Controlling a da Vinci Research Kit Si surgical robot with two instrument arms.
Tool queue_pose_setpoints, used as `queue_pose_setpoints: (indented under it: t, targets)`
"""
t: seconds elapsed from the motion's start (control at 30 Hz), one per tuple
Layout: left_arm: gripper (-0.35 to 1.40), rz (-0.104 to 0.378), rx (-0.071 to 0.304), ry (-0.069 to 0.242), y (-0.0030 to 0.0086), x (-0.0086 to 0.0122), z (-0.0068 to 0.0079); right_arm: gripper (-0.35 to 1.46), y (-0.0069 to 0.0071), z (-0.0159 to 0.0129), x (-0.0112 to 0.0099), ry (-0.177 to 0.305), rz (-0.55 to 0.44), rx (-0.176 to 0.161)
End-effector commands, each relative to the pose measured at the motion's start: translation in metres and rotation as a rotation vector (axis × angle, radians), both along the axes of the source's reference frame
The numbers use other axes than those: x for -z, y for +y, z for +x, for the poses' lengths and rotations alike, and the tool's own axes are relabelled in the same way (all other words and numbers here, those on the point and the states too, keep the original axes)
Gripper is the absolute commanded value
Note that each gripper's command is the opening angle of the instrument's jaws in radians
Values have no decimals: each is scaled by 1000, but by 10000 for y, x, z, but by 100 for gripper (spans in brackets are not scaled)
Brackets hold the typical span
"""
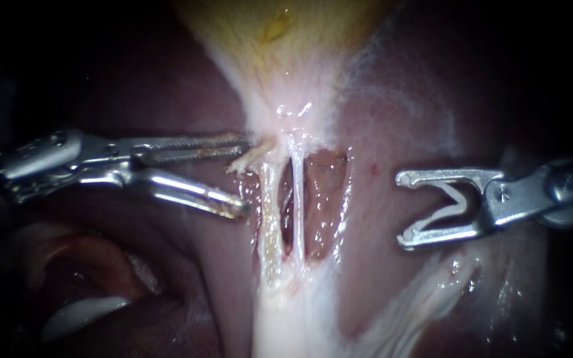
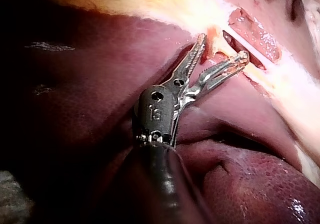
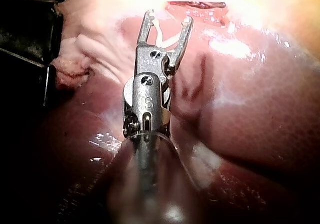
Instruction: Grabbing gallbladder
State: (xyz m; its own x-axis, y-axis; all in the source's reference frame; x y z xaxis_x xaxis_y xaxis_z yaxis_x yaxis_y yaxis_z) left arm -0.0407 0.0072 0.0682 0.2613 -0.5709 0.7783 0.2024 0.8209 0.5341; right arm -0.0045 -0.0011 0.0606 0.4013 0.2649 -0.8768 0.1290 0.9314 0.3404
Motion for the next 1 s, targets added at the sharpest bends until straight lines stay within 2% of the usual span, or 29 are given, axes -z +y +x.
queue_pose_setpoints:
  t: [0.03, 0.17, 0.5, 0.63, 0.8, 1.0]
  targets:
    - [57, 0, 2, 0, 1, -3, 1, 39, 0, 0, 0, 0, 0, 0]
    - [57, -1, 7, 4, 8, -10, -3, 39, 0, 0, 0, 0, 0, 0]
    - [57, -2, 25, 15, 14, -15, -35, 39, 0, 0, 0, 0, 0, 0]
    - [56, 0, 37, 24, 18, -20, -33, 39, 0, 0, 0, 0, 0, 0]
    - [54, -6, 45, 32, 21, -32, -23, 39, 0, 0, 0, 0, 0, 0]
    - [44, -9, 47, 36, 19, -36, -18, 39, 0, 0, 0, 0, 0, 0]
